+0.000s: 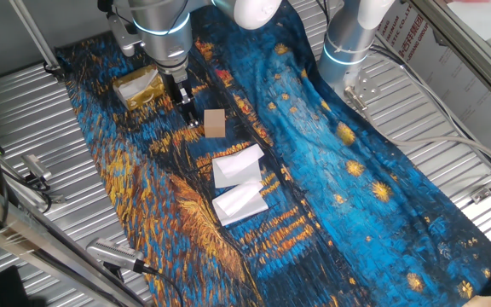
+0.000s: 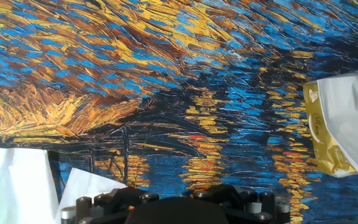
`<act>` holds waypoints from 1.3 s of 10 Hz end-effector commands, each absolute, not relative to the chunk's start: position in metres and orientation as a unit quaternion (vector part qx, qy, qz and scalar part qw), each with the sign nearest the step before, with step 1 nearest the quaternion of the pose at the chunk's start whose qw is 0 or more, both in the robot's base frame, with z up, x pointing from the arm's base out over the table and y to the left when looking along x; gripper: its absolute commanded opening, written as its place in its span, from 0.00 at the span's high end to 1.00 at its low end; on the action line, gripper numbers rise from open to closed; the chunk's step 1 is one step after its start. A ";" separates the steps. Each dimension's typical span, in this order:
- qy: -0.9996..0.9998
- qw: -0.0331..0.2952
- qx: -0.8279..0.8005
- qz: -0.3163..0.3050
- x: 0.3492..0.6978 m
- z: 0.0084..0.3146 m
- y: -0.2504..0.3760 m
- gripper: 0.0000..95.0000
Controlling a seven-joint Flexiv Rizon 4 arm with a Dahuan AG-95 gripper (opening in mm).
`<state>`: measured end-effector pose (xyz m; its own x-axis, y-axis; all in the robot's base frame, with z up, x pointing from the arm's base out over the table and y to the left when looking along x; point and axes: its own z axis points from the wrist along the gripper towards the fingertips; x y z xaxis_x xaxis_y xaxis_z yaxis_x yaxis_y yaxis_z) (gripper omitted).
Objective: Pull out a napkin
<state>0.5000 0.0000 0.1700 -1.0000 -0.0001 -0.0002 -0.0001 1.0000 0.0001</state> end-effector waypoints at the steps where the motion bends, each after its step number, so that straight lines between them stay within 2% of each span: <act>1: 0.996 0.013 -0.087 -0.005 0.500 0.170 0.000 1.00; 2: 0.996 0.013 -0.093 0.008 0.499 0.171 -0.002 1.00; 6: 0.986 0.009 -0.164 -0.040 0.484 0.170 -0.053 1.00; 8: 0.982 0.007 -0.181 -0.043 0.478 0.162 -0.077 1.00; 12: 0.977 0.004 -0.210 -0.042 0.484 0.150 -0.114 1.00; 13: 0.977 0.004 -0.211 -0.041 0.485 0.150 -0.116 0.80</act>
<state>0.4859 -0.1158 0.1493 -0.9108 -0.4128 0.0100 -0.4122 0.9075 -0.0803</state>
